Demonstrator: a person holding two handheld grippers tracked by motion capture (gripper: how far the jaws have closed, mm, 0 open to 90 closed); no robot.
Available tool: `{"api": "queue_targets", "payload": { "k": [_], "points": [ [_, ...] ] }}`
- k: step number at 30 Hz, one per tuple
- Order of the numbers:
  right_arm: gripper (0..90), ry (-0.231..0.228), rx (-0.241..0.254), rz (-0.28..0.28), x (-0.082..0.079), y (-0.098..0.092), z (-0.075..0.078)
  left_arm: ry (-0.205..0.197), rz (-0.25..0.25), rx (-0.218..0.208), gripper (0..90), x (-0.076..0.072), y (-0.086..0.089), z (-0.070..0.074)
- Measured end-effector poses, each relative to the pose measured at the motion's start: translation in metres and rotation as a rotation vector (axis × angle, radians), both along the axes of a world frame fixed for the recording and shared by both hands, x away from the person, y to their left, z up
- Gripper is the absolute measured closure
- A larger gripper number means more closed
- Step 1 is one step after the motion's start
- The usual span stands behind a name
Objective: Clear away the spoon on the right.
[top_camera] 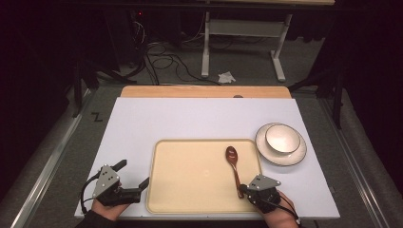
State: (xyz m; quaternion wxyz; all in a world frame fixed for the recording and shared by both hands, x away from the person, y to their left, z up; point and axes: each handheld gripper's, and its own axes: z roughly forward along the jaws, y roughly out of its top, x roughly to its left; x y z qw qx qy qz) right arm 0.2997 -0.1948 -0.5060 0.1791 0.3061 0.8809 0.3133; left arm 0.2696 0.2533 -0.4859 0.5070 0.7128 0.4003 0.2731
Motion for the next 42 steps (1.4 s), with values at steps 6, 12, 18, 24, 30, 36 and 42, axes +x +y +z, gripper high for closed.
{"api": "queue_targets", "payload": {
  "k": [6, 12, 18, 24, 30, 36, 42],
  "points": [
    [90.0, 0.004, 0.007, 0.016, -0.002, 0.004, 0.000, 0.003, 0.004, -0.007, 1.3, 0.001, 0.001, 0.000],
    [90.0, -0.003, -0.005, 0.043, -0.005, 0.011, 0.000, -0.008, 0.004, -0.005, 1.3, -0.001, 0.002, 0.001],
    [90.0, -0.003, -0.005, 0.058, -0.006, 0.014, -0.001, -0.004, 0.005, -0.007, 1.3, 0.000, 0.002, 0.001],
    [90.0, -0.001, -0.007, 0.062, -0.006, 0.014, 0.000, -0.005, 0.002, -0.005, 1.3, 0.000, 0.002, 0.001],
    [90.0, -0.057, 0.073, 0.018, -0.006, 0.002, 0.012, -0.001, 0.002, -0.002, 1.3, 0.000, 0.001, 0.000],
    [72.7, -0.115, 0.182, -0.094, -0.001, -0.031, 0.024, 0.009, 0.004, 0.000, 1.3, 0.000, -0.001, -0.001],
    [46.5, -0.168, 0.263, -0.205, 0.003, -0.069, 0.034, 0.012, 0.018, -0.004, 1.1, 0.000, 0.001, -0.002]
  ]
}}
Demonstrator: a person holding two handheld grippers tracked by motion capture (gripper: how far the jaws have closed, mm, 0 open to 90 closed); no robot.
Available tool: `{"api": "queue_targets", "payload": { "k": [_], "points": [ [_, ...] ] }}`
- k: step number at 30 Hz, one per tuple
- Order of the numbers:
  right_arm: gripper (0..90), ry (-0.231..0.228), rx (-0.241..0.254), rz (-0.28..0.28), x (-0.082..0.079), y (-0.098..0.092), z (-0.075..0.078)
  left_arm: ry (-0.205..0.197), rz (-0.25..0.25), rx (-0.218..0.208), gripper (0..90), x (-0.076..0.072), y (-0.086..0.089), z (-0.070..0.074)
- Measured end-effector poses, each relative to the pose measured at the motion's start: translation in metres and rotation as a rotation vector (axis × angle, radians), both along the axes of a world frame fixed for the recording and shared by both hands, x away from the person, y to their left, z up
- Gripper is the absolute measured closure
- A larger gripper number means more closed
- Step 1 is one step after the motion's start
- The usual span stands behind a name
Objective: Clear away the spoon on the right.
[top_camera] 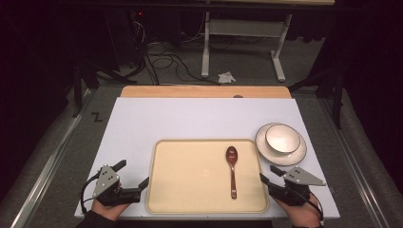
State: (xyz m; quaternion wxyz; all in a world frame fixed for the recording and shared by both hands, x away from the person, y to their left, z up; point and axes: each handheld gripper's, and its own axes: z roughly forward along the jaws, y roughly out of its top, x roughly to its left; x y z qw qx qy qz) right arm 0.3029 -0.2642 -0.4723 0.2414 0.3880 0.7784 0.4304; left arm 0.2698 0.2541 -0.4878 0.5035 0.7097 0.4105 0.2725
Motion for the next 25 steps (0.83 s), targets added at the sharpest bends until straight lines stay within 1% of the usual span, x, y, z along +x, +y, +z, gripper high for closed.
{"api": "queue_targets", "payload": {
  "k": [1, 2, 3, 4, 5, 6, 7, 8, 10, 12, 14, 17, 22, 23, 24, 25],
  "points": [
    [40.8, -0.003, 0.012, -0.008, 0.000, -0.007, 0.001, 0.000, 0.003, 0.001, 0.9, 0.000, 0.001, 0.000],
    [33.9, -0.017, 0.021, -0.027, -0.002, -0.015, 0.003, -0.004, 0.009, 0.000, 0.5, 0.000, 0.001, 0.000],
    [27.8, -0.017, 0.026, -0.042, -0.003, -0.021, 0.004, -0.010, 0.022, -0.001, 0.1, 0.000, 0.001, 0.000],
    [18.7, -0.019, 0.040, -0.061, -0.004, -0.028, 0.006, -0.013, 0.031, -0.003, 0.1, 0.000, 0.001, 0.001],
    [14.7, -0.021, 0.053, -0.069, -0.005, -0.032, 0.006, -0.017, 0.039, -0.002, 0.1, 0.000, 0.002, 0.001],
    [11.0, -0.008, 0.070, -0.083, -0.006, -0.037, 0.007, -0.018, 0.041, -0.002, 0.1, 0.000, 0.002, 0.001],
    [5.2, 0.003, 0.079, -0.093, -0.006, -0.040, 0.007, -0.018, 0.045, 0.000, 0.1, 0.000, 0.002, 0.001],
    [1.0, 0.006, 0.086, -0.118, -0.007, -0.044, 0.007, -0.015, 0.046, 0.003, 0.1, 0.000, 0.002, 0.001],
    [1.0, 0.003, 0.088, -0.133, -0.007, -0.045, 0.006, -0.006, 0.045, 0.005, 0.1, 0.001, 0.001, 0.000],
    [1.0, -0.003, 0.083, -0.129, -0.006, -0.045, 0.006, 0.004, 0.043, 0.006, 0.1, 0.002, -0.001, -0.001],
    [1.0, -0.012, 0.076, -0.127, -0.007, -0.043, 0.007, 0.015, 0.026, 0.011, 0.1, 0.003, -0.003, -0.002],
    [1.0, -0.016, 0.080, -0.129, -0.008, -0.043, 0.007, 0.030, 0.001, 0.038, 0.1, 0.003, -0.007, -0.005],
    [1.0, -0.017, 0.088, -0.133, -0.008, -0.042, 0.008, 0.031, -0.004, 0.040, 0.1, 0.003, -0.007, -0.005],
    [1.5, -0.016, 0.089, -0.121, -0.008, -0.040, 0.009, 0.032, -0.005, 0.038, 0.1, 0.003, -0.007, -0.005],
    [1.5, -0.016, 0.089, -0.121, -0.008, -0.040, 0.009, 0.030, -0.006, 0.038, 0.1, 0.003, -0.007, -0.005],
    [2.2, -0.008, 0.100, -0.113, -0.008, -0.039, 0.009, 0.028, -0.009, 0.038, 0.1, 0.003, -0.008, -0.004]
  ]
}}
